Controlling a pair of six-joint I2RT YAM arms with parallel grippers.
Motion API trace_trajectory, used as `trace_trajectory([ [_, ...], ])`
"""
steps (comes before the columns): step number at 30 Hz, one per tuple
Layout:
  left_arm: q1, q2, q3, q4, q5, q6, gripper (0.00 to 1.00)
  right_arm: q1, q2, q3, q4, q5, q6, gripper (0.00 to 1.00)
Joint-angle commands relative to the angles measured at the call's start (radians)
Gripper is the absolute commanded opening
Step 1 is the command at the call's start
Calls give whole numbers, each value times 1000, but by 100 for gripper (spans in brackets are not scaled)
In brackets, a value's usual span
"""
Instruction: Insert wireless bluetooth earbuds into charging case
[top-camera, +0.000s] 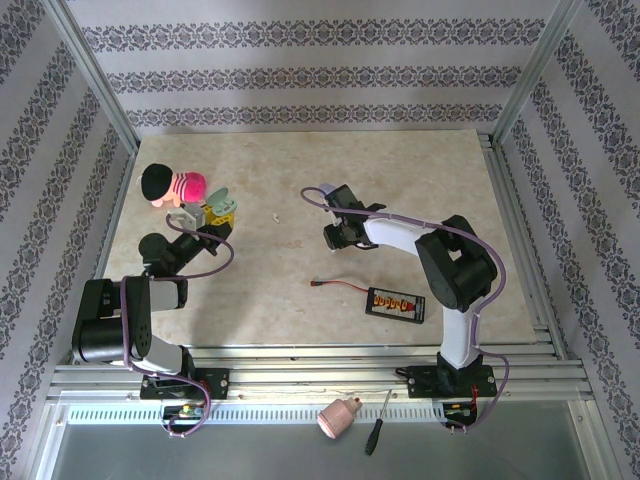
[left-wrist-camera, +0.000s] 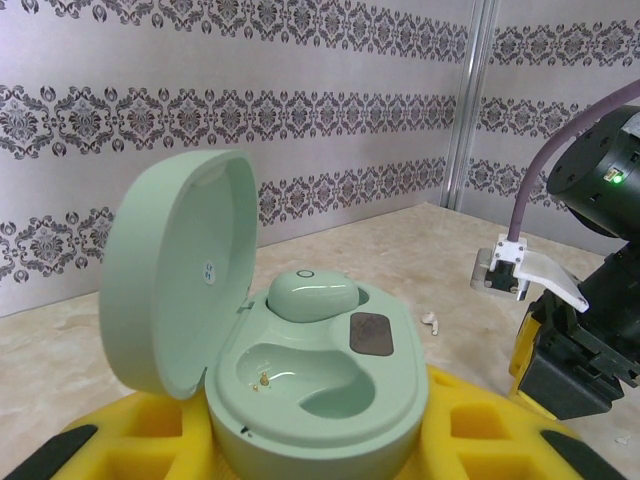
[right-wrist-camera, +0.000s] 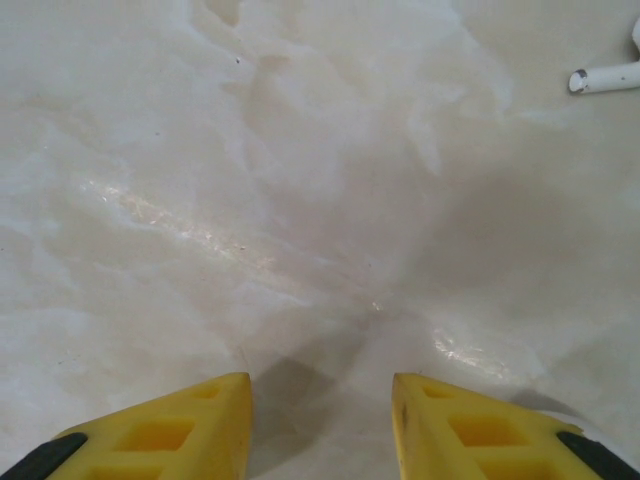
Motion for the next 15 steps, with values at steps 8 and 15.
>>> trace_trajectory([
  [8, -5, 5, 13, 63, 25, -18, 35, 55, -21, 47, -90, 49, 125, 48],
  [15, -4, 2, 12, 63, 29, -21, 35, 116, 40, 73, -157, 192, 154, 53],
])
